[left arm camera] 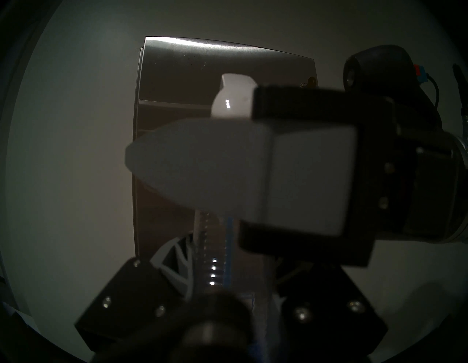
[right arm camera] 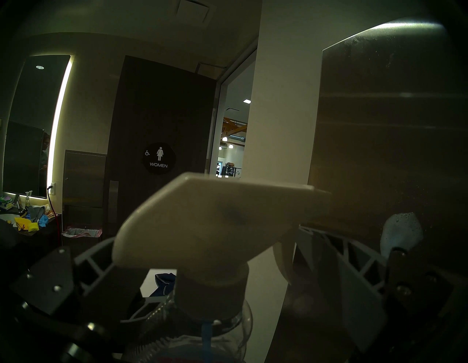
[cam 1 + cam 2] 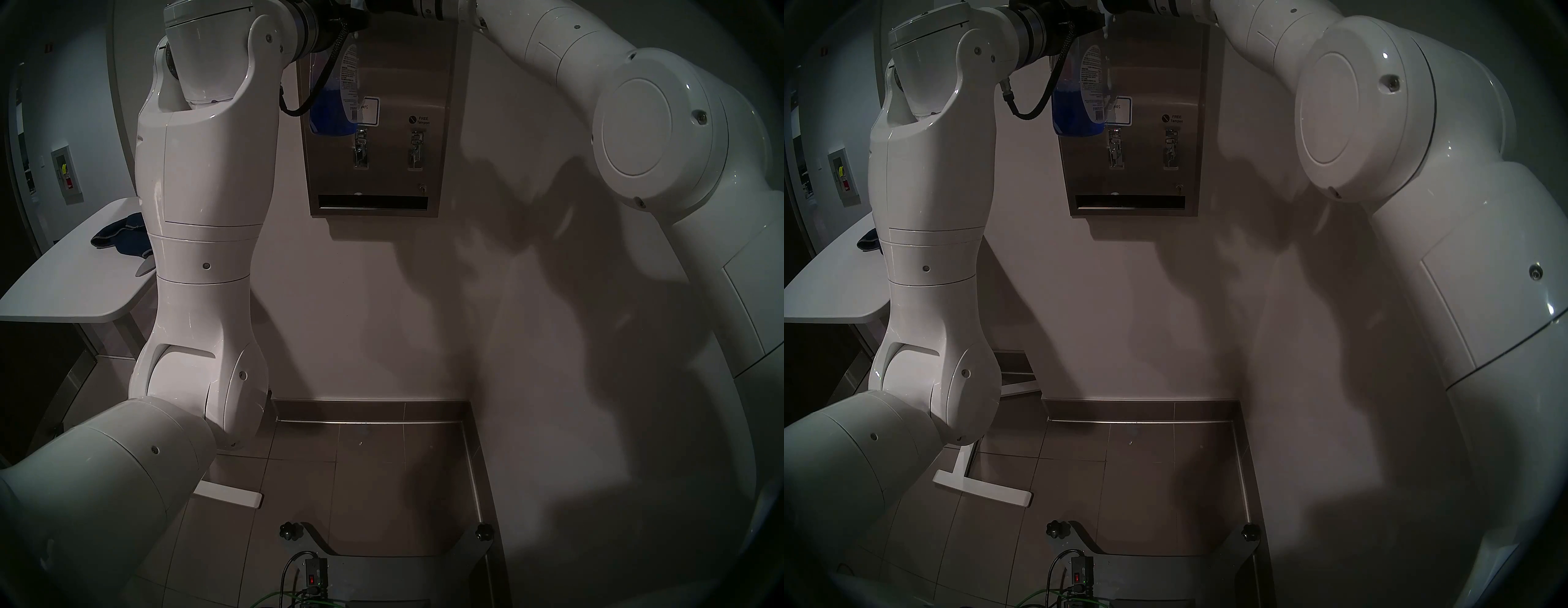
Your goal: Pick up the cleaner bottle and spray the cleaner onto the surface
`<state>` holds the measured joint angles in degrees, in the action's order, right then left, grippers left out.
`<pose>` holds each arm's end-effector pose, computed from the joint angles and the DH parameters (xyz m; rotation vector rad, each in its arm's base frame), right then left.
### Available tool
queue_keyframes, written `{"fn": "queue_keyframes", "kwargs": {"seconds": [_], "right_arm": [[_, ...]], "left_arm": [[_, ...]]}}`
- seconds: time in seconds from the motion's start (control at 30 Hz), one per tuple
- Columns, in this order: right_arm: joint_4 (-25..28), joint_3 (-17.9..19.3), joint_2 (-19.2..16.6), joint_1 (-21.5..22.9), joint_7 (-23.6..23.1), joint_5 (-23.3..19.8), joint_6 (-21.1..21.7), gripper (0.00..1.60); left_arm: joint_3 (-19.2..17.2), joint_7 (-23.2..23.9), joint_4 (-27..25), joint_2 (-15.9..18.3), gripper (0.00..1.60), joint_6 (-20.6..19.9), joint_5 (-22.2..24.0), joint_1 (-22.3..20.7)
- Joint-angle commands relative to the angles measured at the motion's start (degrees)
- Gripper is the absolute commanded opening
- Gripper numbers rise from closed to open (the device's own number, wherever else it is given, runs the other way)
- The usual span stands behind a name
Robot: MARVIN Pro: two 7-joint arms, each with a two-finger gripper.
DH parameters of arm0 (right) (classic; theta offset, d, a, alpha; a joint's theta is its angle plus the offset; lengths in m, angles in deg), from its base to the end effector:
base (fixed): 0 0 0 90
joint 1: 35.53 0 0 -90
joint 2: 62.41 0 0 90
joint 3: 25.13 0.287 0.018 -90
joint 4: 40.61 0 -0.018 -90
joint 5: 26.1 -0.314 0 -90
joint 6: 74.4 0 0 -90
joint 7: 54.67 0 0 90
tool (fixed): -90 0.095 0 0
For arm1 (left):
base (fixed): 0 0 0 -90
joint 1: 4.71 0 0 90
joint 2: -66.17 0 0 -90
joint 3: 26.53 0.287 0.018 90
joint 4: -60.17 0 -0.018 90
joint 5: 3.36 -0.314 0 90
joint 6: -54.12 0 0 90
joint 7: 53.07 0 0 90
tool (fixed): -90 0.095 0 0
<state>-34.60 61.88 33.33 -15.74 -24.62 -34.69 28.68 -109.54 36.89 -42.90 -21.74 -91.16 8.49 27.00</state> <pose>0.5859 0.1492 0.2481 -1.2943 -1.0475 -1.6934 0.4600 -0.0534 0.1778 1.8106 -0.2723 2.3681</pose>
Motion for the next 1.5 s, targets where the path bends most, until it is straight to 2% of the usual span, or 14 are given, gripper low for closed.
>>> {"fn": "queue_keyframes", "kwargs": {"seconds": [0.0,0.73,1.47], "right_arm": [[1.7,0.2,-0.8,3.2,-0.6,-0.2,0.5,1.60],[1.7,-0.4,-4.2,3.8,-5.9,0.5,2.7,1.60],[2.3,-1.2,-9.6,5.2,-10.9,1.8,4.0,1.60]], "left_arm": [[-0.1,0.1,-2.1,0.0,0.00,0.3,0.0,-3.6],[-0.1,0.6,-2.1,0.2,0.00,0.3,0.0,-4.0],[0.0,0.4,-2.1,0.3,0.00,0.3,0.1,-4.0]]}}
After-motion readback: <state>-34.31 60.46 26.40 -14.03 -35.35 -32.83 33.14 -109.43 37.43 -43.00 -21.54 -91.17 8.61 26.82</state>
